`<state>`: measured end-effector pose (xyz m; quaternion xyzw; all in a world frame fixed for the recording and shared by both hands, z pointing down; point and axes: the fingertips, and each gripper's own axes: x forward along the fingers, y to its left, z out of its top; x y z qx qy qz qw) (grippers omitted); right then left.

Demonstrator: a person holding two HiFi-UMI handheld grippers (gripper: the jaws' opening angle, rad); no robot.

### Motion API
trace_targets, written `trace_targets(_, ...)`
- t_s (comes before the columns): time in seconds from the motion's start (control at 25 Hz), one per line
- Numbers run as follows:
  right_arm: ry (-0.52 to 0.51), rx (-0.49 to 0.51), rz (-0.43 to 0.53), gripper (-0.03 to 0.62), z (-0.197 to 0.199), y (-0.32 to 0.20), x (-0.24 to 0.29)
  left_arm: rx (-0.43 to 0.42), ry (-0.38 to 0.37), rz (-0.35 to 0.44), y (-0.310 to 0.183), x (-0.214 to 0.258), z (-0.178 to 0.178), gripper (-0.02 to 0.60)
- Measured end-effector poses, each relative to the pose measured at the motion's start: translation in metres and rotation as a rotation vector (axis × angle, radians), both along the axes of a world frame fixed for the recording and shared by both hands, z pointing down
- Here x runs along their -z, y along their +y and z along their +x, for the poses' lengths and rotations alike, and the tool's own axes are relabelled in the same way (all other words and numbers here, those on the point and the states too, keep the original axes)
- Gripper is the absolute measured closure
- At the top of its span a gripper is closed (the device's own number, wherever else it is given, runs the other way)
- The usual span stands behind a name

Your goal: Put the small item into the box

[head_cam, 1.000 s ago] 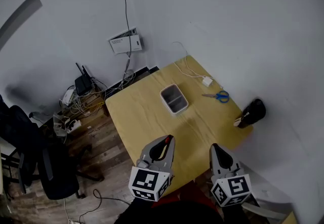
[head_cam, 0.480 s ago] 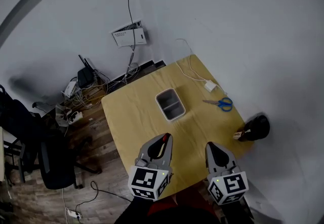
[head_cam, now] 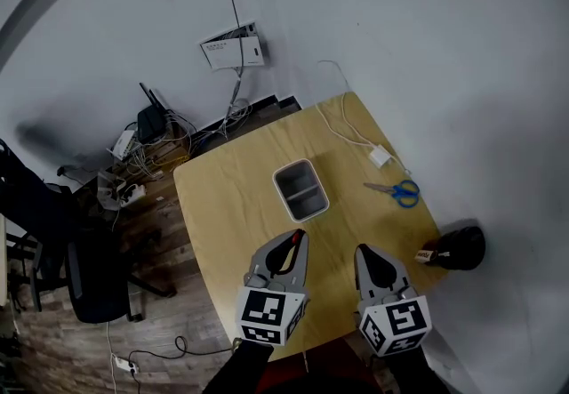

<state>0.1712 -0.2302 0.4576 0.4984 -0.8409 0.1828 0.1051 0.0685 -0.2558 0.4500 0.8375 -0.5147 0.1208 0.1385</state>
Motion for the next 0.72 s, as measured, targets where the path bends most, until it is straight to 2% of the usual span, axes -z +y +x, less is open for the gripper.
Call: trace_targets(0.72, 0.022, -0.016, -0.037, 0.586, -0.011, -0.042, -0.032, -0.007, -0.084, -0.025, -0.057, -0.051, -0.001, 0.569)
